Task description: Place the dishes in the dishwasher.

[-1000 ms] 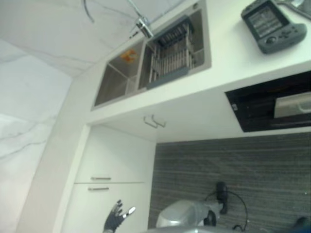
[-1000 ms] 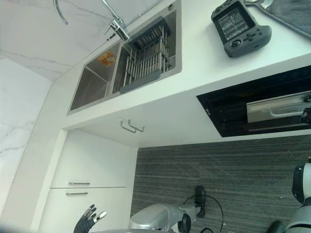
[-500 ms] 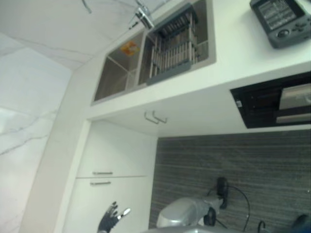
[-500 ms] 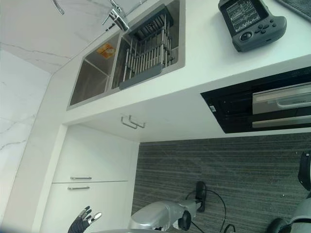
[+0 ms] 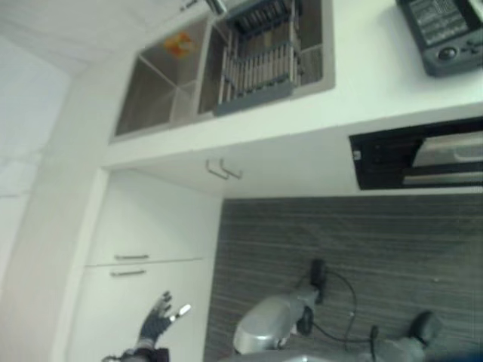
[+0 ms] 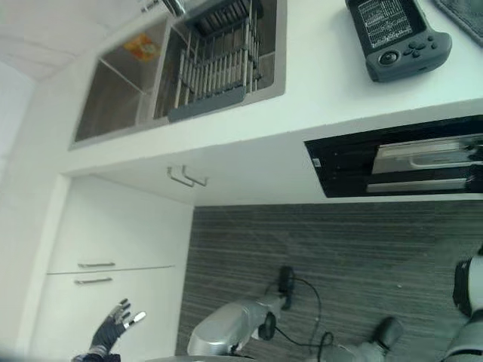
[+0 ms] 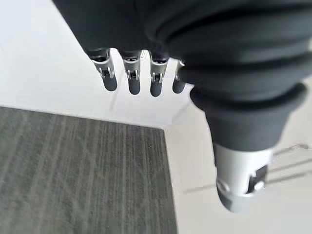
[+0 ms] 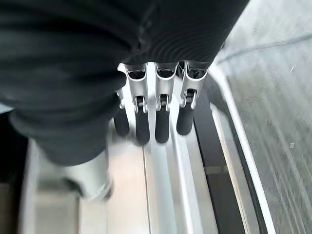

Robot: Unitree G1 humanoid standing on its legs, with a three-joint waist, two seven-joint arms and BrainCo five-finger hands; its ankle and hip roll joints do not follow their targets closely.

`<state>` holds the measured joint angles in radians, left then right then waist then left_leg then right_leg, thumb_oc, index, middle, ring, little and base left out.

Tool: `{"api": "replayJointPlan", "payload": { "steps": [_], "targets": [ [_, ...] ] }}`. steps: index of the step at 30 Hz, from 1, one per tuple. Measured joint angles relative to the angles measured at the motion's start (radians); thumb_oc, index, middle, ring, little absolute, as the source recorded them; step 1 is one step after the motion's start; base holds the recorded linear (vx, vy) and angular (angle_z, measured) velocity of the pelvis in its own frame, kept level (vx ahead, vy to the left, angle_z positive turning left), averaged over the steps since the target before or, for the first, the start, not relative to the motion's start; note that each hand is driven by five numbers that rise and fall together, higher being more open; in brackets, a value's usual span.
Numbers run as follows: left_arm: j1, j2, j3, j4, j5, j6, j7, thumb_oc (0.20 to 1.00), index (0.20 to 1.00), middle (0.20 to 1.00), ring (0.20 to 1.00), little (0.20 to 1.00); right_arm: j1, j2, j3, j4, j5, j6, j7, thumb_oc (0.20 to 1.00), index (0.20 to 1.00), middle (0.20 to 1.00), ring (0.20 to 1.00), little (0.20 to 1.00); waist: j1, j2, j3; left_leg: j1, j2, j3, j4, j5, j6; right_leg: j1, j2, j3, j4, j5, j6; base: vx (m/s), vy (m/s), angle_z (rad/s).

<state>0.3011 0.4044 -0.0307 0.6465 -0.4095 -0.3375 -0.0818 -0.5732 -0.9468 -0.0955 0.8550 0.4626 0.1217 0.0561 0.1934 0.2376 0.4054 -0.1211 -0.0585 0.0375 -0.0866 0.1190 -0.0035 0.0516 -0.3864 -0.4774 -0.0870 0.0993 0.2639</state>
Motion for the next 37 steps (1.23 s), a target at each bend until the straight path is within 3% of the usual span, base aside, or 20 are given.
{"api": "replayJointPlan", "payload": {
  "steps": [4, 8, 15, 20, 24, 25, 27, 28, 29, 30, 31, 32, 34, 36, 37],
  "targets": [
    [-0.035, 0.015, 0.038, -0.082, -0.036, -0.034, -0.020, 1.000, 1.000, 1.000, 1.000, 1.000, 0.245, 0.252, -0.041, -0.279, 0.039, -0.055, 0.041, 1.000, 1.000, 1.000, 1.000, 1.000, -0.023, -0.123, -0.002, 0.005, 0.036, 0.007, 0.000, 0.004, -0.020, -0.004, 0.035, 0.013, 0.000, -0.007, -0.031, -0.06, -0.177, -0.10],
    [-0.073, 0.055, 0.038, -0.169, -0.081, -0.030, -0.018, 1.000, 1.000, 1.000, 1.000, 1.000, 0.339, 0.392, -0.016, -0.347, 0.029, -0.090, -0.020, 1.000, 1.000, 1.000, 1.000, 1.000, -0.022, -0.191, -0.005, 0.016, 0.071, 0.023, 0.000, 0.002, -0.043, -0.002, 0.070, 0.031, 0.000, -0.003, -0.058, -0.02, -0.088, -0.13],
    [-0.086, 0.084, 0.076, -0.253, -0.134, 0.026, -0.036, 1.000, 1.000, 1.000, 1.000, 1.000, 0.512, 0.493, -0.034, -0.355, 0.029, -0.097, -0.051, 1.000, 1.000, 1.000, 1.000, 1.000, -0.048, -0.315, -0.073, 0.072, 0.093, 0.043, 0.001, -0.014, -0.042, 0.030, 0.085, 0.056, 0.021, -0.010, -0.086, 0.06, 0.023, -0.09],
    [-0.131, 0.050, 0.028, -0.147, -0.228, 0.081, -0.177, 1.000, 1.000, 1.000, 1.000, 1.000, 0.609, 0.622, 0.066, -0.218, 0.028, -0.131, -0.025, 1.000, 1.000, 1.000, 1.000, 1.000, -0.069, -0.402, -0.156, 0.121, 0.117, 0.056, 0.033, -0.041, -0.040, 0.039, 0.088, 0.083, 0.123, -0.009, -0.086, 0.06, 0.123, -0.15],
    [-0.164, 0.022, -0.001, -0.030, -0.242, 0.137, -0.250, 1.000, 1.000, 1.000, 1.000, 1.000, 0.654, 0.730, 0.164, -0.120, -0.012, -0.138, 0.008, 1.000, 1.000, 1.000, 1.000, 1.000, -0.105, -0.371, -0.188, 0.135, 0.149, 0.054, -0.008, -0.043, -0.040, -0.048, 0.110, 0.124, 0.218, 0.102, -0.103, 0.07, 0.035, -0.17],
    [-0.163, 0.013, -0.028, 0.008, -0.236, 0.145, -0.284, 1.000, 1.000, 1.000, 1.000, 1.000, 0.654, 0.737, 0.185, -0.062, -0.026, -0.149, 0.025, 1.000, 1.000, 1.000, 1.000, 1.000, -0.113, -0.355, -0.190, 0.140, 0.157, 0.055, -0.008, -0.043, -0.039, -0.057, 0.131, 0.167, 0.222, 0.061, -0.090, 0.07, -0.087, -0.11],
    [-0.160, 0.016, -0.072, 0.083, -0.235, 0.147, -0.312, 1.000, 1.000, 1.000, 1.000, 1.000, 0.646, 0.732, 0.214, 0.016, -0.053, -0.162, 0.036, 1.000, 1.000, 1.000, 1.000, 1.000, -0.134, -0.327, -0.216, 0.128, 0.182, 0.051, -0.008, -0.043, -0.039, -0.052, 0.216, 0.239, 0.213, -0.037, -0.090, 0.05, -0.152, 0.09],
    [-0.166, 0.020, -0.124, 0.150, -0.214, 0.158, -0.354, 1.000, 1.000, 1.000, 1.000, 1.000, 0.650, 0.722, 0.215, 0.078, -0.099, -0.179, 0.042, 1.000, 1.000, 1.000, 1.000, 1.000, -0.158, -0.326, -0.243, 0.099, 0.182, 0.055, -0.008, -0.057, -0.060, -0.036, 0.297, 0.273, 0.163, -0.131, -0.112, 0.05, -0.234, 0.55],
    [-0.209, 0.012, -0.119, 0.247, -0.202, 0.175, -0.378, 1.000, 1.000, 1.000, 1.000, 1.000, 0.655, 0.712, 0.212, 0.126, -0.178, -0.225, 0.038, 1.000, 1.000, 1.000, 1.000, 1.000, -0.190, -0.394, -0.265, 0.047, 0.111, 0.058, 0.099, -0.068, -0.071, -0.038, 0.260, 0.287, 0.093, -0.107, -0.181, 0.05, -0.225, 0.59],
    [-0.240, -0.015, -0.119, 0.318, -0.199, 0.193, -0.381, 1.000, 1.000, 1.000, 1.000, 1.000, 0.640, 0.682, 0.211, 0.169, -0.216, -0.242, 0.028, 1.000, 1.000, 1.000, 1.000, 1.000, -0.192, -0.377, -0.269, 0.010, 0.112, 0.058, 0.283, -0.097, -0.059, -0.040, 0.252, 0.275, 0.080, -0.106, -0.178, 0.05, -0.213, 0.02],
    [-0.222, -0.055, -0.081, 0.373, -0.198, 0.203, -0.406, 1.000, 1.000, 1.000, 1.000, 1.000, 0.642, 0.624, 0.261, 0.176, -0.255, -0.248, 0.023, 1.000, 1.000, 1.000, 1.000, 1.000, -0.175, -0.318, -0.287, 0.065, 0.137, 0.051, 0.290, -0.193, -0.051, -0.011, 0.272, 0.263, 0.040, -0.092, -0.150, 0.04, -0.157, -0.43],
    [-0.218, -0.079, -0.040, 0.402, -0.197, 0.207, -0.410, 1.000, 1.000, 1.000, 1.000, 1.000, 0.639, 0.608, 0.276, 0.188, -0.267, -0.248, 0.021, 1.000, 1.000, 1.000, 1.000, 1.000, -0.177, -0.302, -0.287, 0.130, 0.143, 0.057, 0.181, -0.197, -0.042, 0.012, 0.272, 0.252, 0.010, -0.060, -0.154, 0.02, -0.116, -0.36],
    [-0.225, -0.080, -0.010, 0.455, -0.198, 0.205, -0.433, 1.000, 1.000, 1.000, 1.000, 1.000, 0.654, 0.628, 0.261, 0.263, -0.297, -0.271, 0.024, 1.000, 1.000, 1.000, 1.000, 1.000, -0.186, -0.303, -0.304, 0.182, 0.141, 0.055, 0.075, -0.144, -0.047, 0.032, 0.272, 0.260, 0.000, -0.031, -0.159, 0.00, -0.059, 0.21],
    [-0.215, -0.095, -0.004, 0.505, -0.199, 0.236, -0.447, 1.000, 1.000, 1.000, 1.000, 1.000, 0.659, 0.633, 0.240, 0.333, -0.347, -0.281, 0.021, 1.000, 1.000, 1.000, 1.000, 1.000, -0.185, -0.289, -0.338, 0.201, 0.154, 0.057, 0.012, -0.131, -0.037, 0.031, 0.286, 0.242, -0.002, -0.038, -0.172, -0.02, -0.045, 0.26],
    [-0.190, -0.121, -0.003, 0.506, -0.199, 0.253, -0.459, 1.000, 1.000, 1.000, 1.000, 1.000, 0.662, 0.623, 0.239, 0.335, -0.363, -0.281, 0.015, 1.000, 1.000, 1.000, 1.000, 1.000, -0.182, -0.239, -0.340, 0.211, 0.169, 0.059, -0.008, -0.102, -0.039, 0.037, 0.303, 0.234, -0.007, -0.036, -0.188, -0.04, -0.043, 0.29]
  ]
}}
